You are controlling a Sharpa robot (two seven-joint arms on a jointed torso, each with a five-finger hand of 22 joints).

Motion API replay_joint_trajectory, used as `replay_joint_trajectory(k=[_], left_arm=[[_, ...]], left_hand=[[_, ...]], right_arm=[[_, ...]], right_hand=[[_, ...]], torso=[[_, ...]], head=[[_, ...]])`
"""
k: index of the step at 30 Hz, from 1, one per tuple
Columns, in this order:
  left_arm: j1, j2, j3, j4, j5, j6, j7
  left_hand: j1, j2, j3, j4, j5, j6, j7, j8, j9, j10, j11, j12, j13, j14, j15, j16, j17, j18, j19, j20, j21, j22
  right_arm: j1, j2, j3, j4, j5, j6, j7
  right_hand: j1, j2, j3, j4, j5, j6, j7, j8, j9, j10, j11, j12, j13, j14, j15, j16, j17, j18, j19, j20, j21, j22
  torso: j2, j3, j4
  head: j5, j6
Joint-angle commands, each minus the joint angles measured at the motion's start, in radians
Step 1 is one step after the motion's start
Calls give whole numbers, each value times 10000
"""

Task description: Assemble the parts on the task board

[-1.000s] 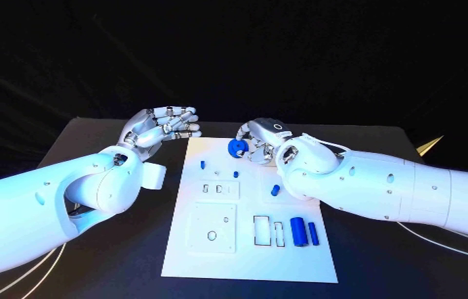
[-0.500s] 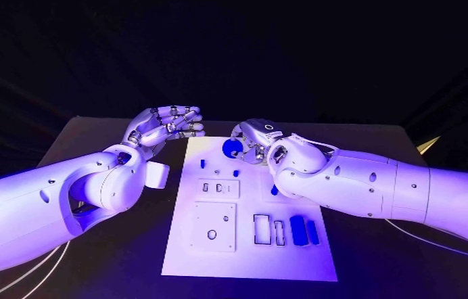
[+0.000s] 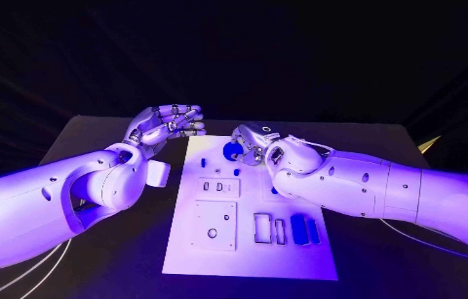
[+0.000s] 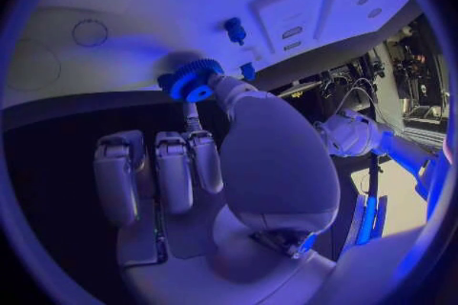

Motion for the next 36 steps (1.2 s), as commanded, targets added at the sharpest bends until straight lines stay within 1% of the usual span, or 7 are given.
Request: replay_joint_trajectory(k=[1, 6, 11, 14, 22, 28, 36], left_arm=[[13, 16, 8, 18, 21, 186, 50], [13, 16, 8, 19, 21, 187, 48], [13, 11, 8, 19, 21, 185, 47], [14, 15, 8, 13, 21, 186, 46], [14, 15, 8, 2, 21, 188, 44], [14, 26, 8, -12, 21, 190, 42], [13, 33, 8, -27, 21, 186, 39]], left_hand=[[90, -21, -33, -41, -44, -71, 424, -49, -11, -41, 45, -38, 4, -8, -2, -51, 12, 127, 49, 21, 32, -10], [90, -21, -33, -41, -44, -71, 424, -49, -11, -41, 45, -38, 4, -8, -2, -51, 12, 127, 49, 21, 32, -10], [90, -21, -33, -41, -44, -71, 424, -49, -11, -41, 45, -38, 4, -8, -2, -51, 12, 127, 49, 21, 32, -10], [90, -21, -33, -41, -44, -71, 424, -49, -11, -41, 45, -38, 4, -8, -2, -51, 12, 127, 49, 21, 32, -10], [90, -21, -33, -41, -44, -71, 424, -49, -11, -41, 45, -38, 4, -8, -2, -51, 12, 127, 49, 21, 32, -10], [90, -21, -33, -41, -44, -71, 424, -49, -11, -41, 45, -38, 4, -8, -2, -51, 12, 127, 49, 21, 32, -10], [91, -10, -43, -43, -46, -82, 434, -61, -12, -60, 55, -45, 4, -29, 8, -75, 44, 125, 36, 28, 21, -20]], right_arm=[[-22, 50, -11, -29, -148, 320, 5], [-41, 84, -21, -84, -148, 363, -13], [-50, 130, -26, -141, -133, 369, -9], [-55, 168, -29, -170, -112, 355, 2], [-64, 228, -35, -292, -11, 274, 5], [-65, 246, -37, -322, 104, 375, 54], [-67, 221, -40, -318, 246, 735, 16]], right_hand=[[-36, 89, 68, -5, 21, 236, -202, -14, 28, 318, -51, 22, 1768, 1071, -66, 51, 2603, -67, 1046, -95, 54, 2631], [-83, 65, 83, -6, -21, 230, -196, -30, 24, 313, -47, 15, 1763, 1070, -63, 49, 2596, -67, 1046, -95, 54, 2631], [-128, 36, 100, -11, -49, 198, -183, -61, 15, 288, -39, -17, 1735, 1070, -58, 49, 2596, -62, 1036, -93, 39, 2614], [-218, -16, 120, -10, -76, 131, -154, -122, -4, 254, -15, -59, 1699, 1068, -41, 46, 2589, -58, 1030, -84, 29, 2602], [-594, -205, 170, -19, -134, -506, 88, -655, -184, -6, 199, -364, 1435, 1064, 138, 41, 2574, -41, 999, 60, -21, 2545], [-874, -269, 58, 51, -199, -756, 165, -926, -271, -74, 282, -437, 1380, 1066, 221, 44, 2583, -34, 987, 149, -42, 2523], [-1266, -101, -49, 278, -208, -659, 172, -1003, -276, -54, 297, -410, 1414, 1068, 242, 48, 2593, -36, 990, 185, -36, 2530]], torso=[[1, 0, -10], [2, 7, -2], [-1, -4, -2], [2, 3, -2], [0, -7, -1], [7, -10, -7], [0, -3, -5]], head=[[8, 4], [10, 12], [15, 7], [22, 13], [20, 7], [26, 6], [31, -16]])
